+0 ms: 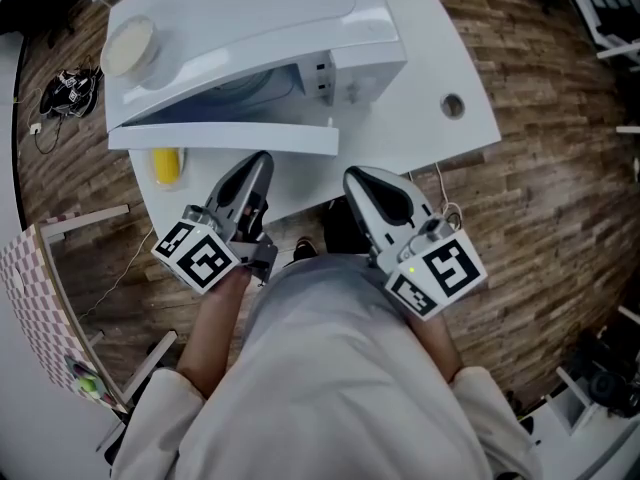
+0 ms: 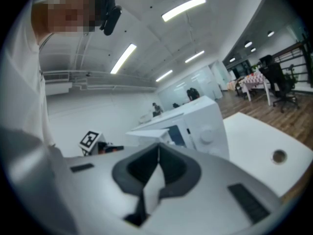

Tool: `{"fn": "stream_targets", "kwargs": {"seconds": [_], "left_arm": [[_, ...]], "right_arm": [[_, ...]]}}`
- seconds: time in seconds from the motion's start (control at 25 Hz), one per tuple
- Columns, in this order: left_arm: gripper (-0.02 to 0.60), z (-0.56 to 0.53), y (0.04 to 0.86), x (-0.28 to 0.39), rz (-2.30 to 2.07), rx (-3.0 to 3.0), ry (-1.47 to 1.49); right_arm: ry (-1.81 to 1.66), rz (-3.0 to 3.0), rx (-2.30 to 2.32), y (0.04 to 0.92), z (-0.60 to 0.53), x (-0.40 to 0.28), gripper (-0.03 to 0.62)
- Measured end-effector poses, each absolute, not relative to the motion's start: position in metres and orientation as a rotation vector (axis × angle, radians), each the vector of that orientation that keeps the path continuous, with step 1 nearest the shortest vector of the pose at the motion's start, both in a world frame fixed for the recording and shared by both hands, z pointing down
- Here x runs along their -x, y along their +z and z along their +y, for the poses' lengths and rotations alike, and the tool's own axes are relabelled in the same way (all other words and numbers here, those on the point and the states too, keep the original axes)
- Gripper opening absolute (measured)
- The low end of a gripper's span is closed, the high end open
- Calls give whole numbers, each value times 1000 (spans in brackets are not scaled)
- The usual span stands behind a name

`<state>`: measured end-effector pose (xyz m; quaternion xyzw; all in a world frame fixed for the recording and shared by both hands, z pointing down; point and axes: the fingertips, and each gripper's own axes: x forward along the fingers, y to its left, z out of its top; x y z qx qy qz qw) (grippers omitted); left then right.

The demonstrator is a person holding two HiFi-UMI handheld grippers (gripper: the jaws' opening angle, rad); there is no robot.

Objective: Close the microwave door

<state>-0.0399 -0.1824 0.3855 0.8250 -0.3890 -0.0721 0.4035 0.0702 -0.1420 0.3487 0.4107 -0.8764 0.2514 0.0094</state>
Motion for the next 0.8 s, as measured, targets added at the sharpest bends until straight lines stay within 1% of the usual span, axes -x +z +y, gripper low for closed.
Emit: {"fn": "stream_targets", "kwargs": {"seconds": [0.8], "left_arm": [[17,-201,384,35,-1101,-2074,-220]], "right_arm": [[717,-2812,-1174,340,-179,-87,23]]}}
